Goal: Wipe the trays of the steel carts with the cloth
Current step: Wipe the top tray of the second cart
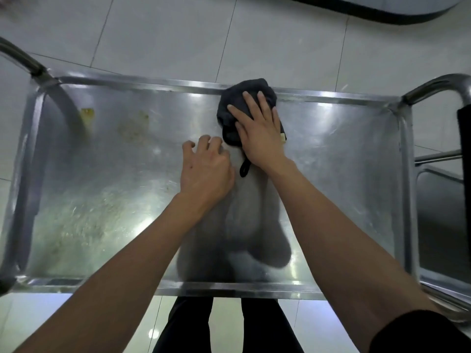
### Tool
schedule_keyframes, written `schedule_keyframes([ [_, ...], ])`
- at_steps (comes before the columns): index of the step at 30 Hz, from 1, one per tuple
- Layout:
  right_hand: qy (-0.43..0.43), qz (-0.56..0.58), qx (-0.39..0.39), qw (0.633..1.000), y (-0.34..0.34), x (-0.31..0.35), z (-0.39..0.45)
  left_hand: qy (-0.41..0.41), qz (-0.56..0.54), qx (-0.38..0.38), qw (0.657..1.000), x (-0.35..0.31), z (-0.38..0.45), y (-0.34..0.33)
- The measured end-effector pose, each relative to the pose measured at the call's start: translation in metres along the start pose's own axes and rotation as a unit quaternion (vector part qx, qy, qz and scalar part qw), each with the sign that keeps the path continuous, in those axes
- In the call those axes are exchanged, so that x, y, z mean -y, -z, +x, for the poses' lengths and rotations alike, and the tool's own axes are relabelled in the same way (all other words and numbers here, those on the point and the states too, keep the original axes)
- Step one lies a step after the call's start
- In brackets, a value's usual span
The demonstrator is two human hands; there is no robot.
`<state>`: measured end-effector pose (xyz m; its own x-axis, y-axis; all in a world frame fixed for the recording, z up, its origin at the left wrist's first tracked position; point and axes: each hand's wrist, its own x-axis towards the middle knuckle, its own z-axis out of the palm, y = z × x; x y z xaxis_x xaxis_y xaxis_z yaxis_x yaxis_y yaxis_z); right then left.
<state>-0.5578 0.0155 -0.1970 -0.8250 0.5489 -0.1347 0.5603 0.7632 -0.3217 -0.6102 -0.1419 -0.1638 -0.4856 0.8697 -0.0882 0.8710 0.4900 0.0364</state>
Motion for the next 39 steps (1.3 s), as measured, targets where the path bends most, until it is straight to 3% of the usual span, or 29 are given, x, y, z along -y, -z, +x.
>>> schedule_keyframes([
  [9, -0.103, 0.011, -0.055, 0.993, 0.047, -0.156, -0.038, -0.046, -0.065, -0.002, 0.997, -0.113, 0.038, 0.001],
  [16, -0.206, 0.017, -0.096, 0.974, 0.080, -0.256, -0.068, -0.046, -0.020, 0.034, 0.998, -0.170, 0.054, -0.003],
  [35, -0.206, -0.001, -0.095, 0.974, 0.062, -0.232, -0.132, -0.047, -0.046, 0.118, 0.991, -0.174, 0.019, 0.005],
  [39, -0.214, -0.005, -0.085, 0.973, 0.053, -0.211, -0.151, -0.009, -0.075, 0.104, 0.992, -0.156, -0.011, 0.016],
])
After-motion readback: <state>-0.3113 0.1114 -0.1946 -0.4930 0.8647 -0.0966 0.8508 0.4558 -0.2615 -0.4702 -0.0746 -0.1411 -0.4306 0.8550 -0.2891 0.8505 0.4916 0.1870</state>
